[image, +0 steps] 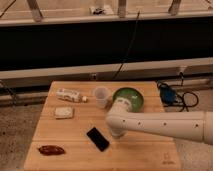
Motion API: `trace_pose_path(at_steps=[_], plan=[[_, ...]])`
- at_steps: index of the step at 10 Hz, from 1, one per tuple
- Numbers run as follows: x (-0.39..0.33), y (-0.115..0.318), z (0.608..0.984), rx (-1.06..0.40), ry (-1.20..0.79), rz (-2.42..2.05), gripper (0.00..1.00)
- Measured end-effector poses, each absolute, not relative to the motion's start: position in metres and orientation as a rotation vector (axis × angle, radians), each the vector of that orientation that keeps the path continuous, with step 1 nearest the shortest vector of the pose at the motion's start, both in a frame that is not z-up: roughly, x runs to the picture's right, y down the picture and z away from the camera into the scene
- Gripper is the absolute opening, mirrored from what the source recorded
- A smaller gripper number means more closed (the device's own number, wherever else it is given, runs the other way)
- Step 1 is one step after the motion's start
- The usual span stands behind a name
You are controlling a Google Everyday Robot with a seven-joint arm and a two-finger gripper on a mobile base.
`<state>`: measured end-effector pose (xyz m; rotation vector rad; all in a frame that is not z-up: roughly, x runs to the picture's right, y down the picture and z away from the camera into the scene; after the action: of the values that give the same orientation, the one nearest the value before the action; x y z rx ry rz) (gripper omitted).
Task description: Push the eraser across the table
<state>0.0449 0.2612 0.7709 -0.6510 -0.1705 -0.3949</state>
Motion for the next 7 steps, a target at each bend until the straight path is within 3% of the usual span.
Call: trace_pose_path(at_steps=[7], plan=[[-0.008,0.260,0.782,-0.639,-0.208,-0.521,0.02]])
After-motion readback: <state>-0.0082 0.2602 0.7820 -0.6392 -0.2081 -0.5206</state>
